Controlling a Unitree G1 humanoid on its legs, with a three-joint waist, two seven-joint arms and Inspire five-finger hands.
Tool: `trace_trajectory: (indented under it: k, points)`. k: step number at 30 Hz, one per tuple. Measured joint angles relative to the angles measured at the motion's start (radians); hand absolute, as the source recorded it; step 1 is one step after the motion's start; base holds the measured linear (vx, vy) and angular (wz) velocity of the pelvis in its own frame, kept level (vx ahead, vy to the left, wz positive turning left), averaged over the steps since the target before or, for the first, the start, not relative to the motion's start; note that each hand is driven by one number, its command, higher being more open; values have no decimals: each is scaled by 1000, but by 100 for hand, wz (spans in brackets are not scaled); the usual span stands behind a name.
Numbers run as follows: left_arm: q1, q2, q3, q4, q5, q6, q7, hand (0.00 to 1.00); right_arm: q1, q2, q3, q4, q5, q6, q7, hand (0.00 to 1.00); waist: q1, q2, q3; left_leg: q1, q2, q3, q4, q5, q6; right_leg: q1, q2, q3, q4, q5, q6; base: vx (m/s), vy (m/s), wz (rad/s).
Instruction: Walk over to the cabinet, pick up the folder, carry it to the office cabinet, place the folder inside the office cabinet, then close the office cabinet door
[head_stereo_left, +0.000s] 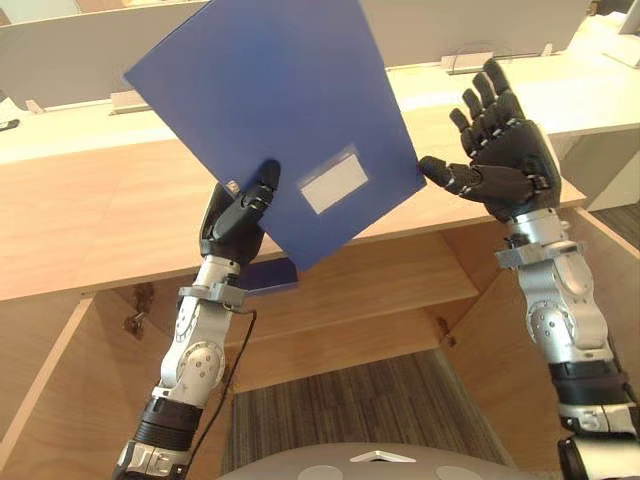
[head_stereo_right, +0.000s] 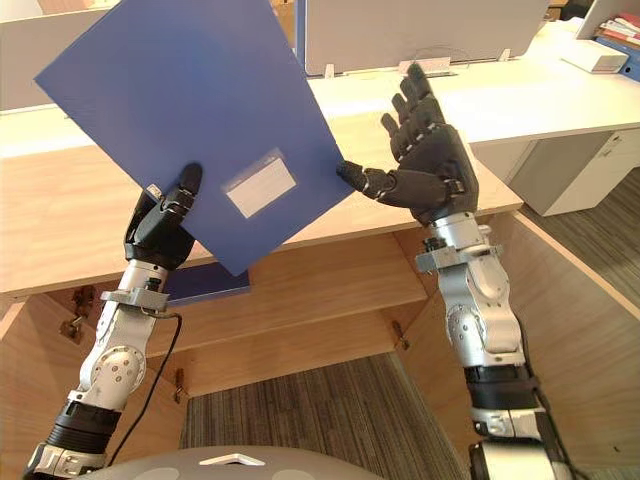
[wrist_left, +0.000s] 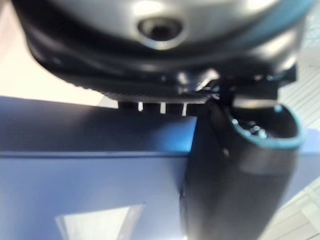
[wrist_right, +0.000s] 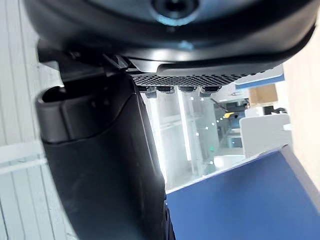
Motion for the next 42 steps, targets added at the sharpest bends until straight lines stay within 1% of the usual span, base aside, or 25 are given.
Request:
trace_trajectory:
  k: [2,4,5,8,11,13,14,15,18,20,21,23,24,26,27,29,30,32,34,37,38,42]
  points:
    - [-23,23,-19,0,0,0,-17,0,-59,-49,54,56,1,17,12,100,1,0,0,-1,-2,-4,-1,1,1,0,-1,-5,3,0,0,-20,-5,6]
    - [-35,38,-33,3,-1,0,-35,0,-97,-74,92,79,2,21,22,100,0,0,0,-2,-1,-6,0,2,2,-1,-2,-8,4,0,0,-18,-9,3]
    - [-55,54,-50,20,0,0,-52,0,-140,-97,134,98,5,27,35,100,0,0,0,-4,1,-8,0,2,3,-2,-4,-10,4,0,0,-18,-14,4]
    - [-85,83,-84,52,-2,0,-63,0,-210,-126,227,108,21,31,59,100,0,-2,2,-7,1,-10,0,3,4,-4,-4,-14,4,1,0,-7,-5,1]
    - [-87,107,-87,52,-16,-3,-70,0,-258,-154,297,139,23,37,78,100,0,-7,3,-10,1,-13,0,4,4,-6,-4,-18,4,1,-1,-5,-6,3]
    - [-96,140,-98,52,-19,-3,-73,0,-284,-209,363,149,22,61,97,100,10,-8,3,-11,-2,-15,-1,4,4,-6,-1,-23,4,10,0,-1,2,2]
    - [-101,155,-109,52,-20,-3,-73,0,-300,-222,386,161,23,67,104,0,12,-8,3,-11,-2,-15,-1,5,5,-6,-1,-24,4,12,0,0,0,0]
    - [-111,177,-122,52,-23,-3,-73,0,-314,-237,405,174,29,73,110,0,19,-8,3,-11,-2,-15,-3,6,6,-6,-1,-25,3,15,-1,0,0,0]
    - [-129,216,-136,52,-55,-5,-73,0,-346,-252,437,183,45,78,112,0,23,-8,3,-8,1,-15,-6,7,8,-5,-2,-26,4,19,-1,0,0,0]
    - [-136,254,-138,56,-79,-21,-75,0,-386,-272,487,183,75,77,120,0,23,-11,2,-7,2,-15,-7,9,10,-4,-2,-28,-1,23,-7,0,0,0]
    - [-143,262,-145,61,-92,-27,-77,100,-393,-280,498,183,84,78,126,0,24,-13,1,-7,2,-16,-7,9,10,-3,-2,-29,-4,25,-9,0,0,0]
    - [-164,289,-159,107,-108,-41,-96,100,-414,-289,533,183,125,77,153,0,25,-15,0,-8,4,-16,-7,12,10,-1,0,-33,-8,32,-20,-42,-19,0]
    - [-173,296,-165,123,-108,-41,-100,100,-414,-289,538,183,138,77,160,0,25,-17,0,-10,4,-16,-7,13,10,-2,0,-34,-9,33,-21,-58,-23,2]
    - [-182,346,-203,160,-110,-33,-123,100,-414,-292,568,183,158,79,164,0,24,-23,-1,-17,3,-19,-7,19,9,-2,0,-44,-21,42,-26,-79,-34,3]
    - [-182,354,-212,164,-111,-28,-124,100,-414,-295,574,184,159,81,164,0,24,-24,0,-19,3,-19,-7,20,9,-2,0,-46,-25,44,-26,-69,-31,2]
    - [-182,360,-244,181,-110,-21,-129,100,-414,-296,585,199,159,98,162,0,26,-32,-4,-31,2,-23,-9,31,10,-4,0,-52,-43,57,-29,-79,-38,5]
    - [-181,363,-258,182,-110,-12,-134,100,-409,-295,591,209,160,105,161,0,27,-39,-3,-32,1,-25,-17,39,9,-6,0,-54,-44,57,-29,-86,-45,7]
    - [-179,368,-271,188,-110,-2,-144,100,-396,-295,590,211,160,110,161,0,27,-45,-3,-32,2,-29,-20,44,8,-6,1,-55,-44,57,-29,-56,-34,5]
    - [-168,370,-274,189,-110,-2,-180,100,-355,-276,575,211,166,116,158,0,27,-53,-5,-32,2,-29,-27,52,6,-6,2,-55,-49,57,-29,-66,-41,0]
    - [-124,373,-266,165,-110,-2,-219,100,-266,-225,508,208,168,117,166,0,24,-56,-7,-30,1,-28,-46,68,3,-8,3,-55,-58,57,-29,-73,-44,0]
    - [-98,376,-265,144,-110,-2,-237,100,-228,-216,485,200,168,117,182,0,24,-56,-7,-29,1,-28,-58,78,2,-12,4,-55,-58,57,-29,-50,-34,-1]
    - [-3,381,-268,105,-94,3,-284,100,-143,-213,440,165,158,117,225,0,20,-56,-7,-20,2,-26,-94,103,-3,-21,14,-53,-57,57,-29,-59,-41,-3]
